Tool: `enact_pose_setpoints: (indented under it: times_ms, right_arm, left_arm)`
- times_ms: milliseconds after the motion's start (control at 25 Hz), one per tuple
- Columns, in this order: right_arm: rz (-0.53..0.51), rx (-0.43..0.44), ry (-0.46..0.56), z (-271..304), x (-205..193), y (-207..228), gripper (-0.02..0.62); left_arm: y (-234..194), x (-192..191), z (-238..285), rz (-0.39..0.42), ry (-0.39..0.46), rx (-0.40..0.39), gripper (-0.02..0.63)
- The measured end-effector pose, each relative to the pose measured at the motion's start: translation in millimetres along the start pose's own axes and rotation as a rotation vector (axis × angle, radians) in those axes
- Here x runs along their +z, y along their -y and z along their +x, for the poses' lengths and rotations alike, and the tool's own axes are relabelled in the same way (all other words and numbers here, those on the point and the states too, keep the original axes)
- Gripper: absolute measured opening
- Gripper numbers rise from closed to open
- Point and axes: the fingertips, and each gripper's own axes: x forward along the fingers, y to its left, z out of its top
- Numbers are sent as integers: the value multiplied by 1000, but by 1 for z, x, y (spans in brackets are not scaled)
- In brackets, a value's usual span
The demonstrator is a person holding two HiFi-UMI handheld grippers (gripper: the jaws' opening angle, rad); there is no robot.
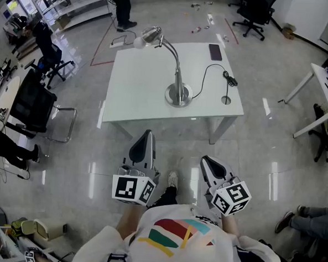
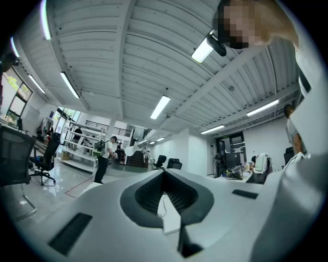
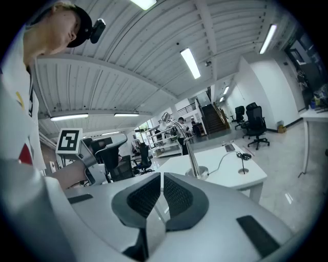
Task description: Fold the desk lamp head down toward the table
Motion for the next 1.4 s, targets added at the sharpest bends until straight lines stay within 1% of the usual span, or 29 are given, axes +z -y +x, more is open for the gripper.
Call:
enact_pose_setpoints:
  times_ms: [80,160,200,280,400,520,560,640,720,800,840,920,1000,1040,1120,1200,1240,1320,1360,1400]
  right_arm:
    - [-49,5,18,44,26,1,25]
    - [-93,9,29,88,49,5,25]
    - [-113,12,34,110,60,7,25]
    - [-154,26,54,151,80,8,25]
    - [-187,38,67,190,98,13,24]
    - [-196,45,83,216,125,41,25]
    - [-197,54,100,224,137,51,25]
    - [-224,79,150,238,162,70,25]
    - [-297,93,209,256,189,89,27]
    - [-349,122,270,275,215,104,118]
    - [-354,149,289,283,225,110,124]
    - [-347,231,295,297,235,124,124]
    - [-330,318,310,309,247,138,124]
    - [-318,349,323,312,254,144,124]
    - [-303,383,329,319,263,151,124]
    - [-300,416,324,325,260,146,123]
    - [-304,435,333,328,258,141,123]
    - [-326,469,356,335,258,134,123]
    - [-343,479,359,340,259,133,123]
    - [-358,480,362,345,261,134,123]
  left_arm:
    - [-31,12,27,50,10,-5,43]
    - [-53,19,57,111,15,-47,54]
    - [-62,19,74,140,17,-76,72]
    - [-79,15,109,175,14,-121,156]
    - [-99,5,158,161,0,-145,164]
    - [-99,8,208,128,-1,-173,181]
    - [-98,10,224,124,-3,-181,206]
    - [-96,14,254,133,-5,-181,226]
    - [-97,22,284,174,15,-148,238]
    - [-98,35,306,218,51,-83,236]
    - [-99,40,314,231,69,-52,236]
    - [-98,45,330,259,101,-5,236]
    - [-95,48,348,310,117,29,236]
    - [-92,49,355,333,120,41,236]
    - [-88,53,359,351,120,62,235]
    - [-90,49,353,347,100,90,235]
    - [-92,45,349,358,83,106,233]
    - [-97,37,349,415,51,130,204]
    - [-97,34,352,442,38,131,194]
    - [-97,32,356,461,27,126,166]
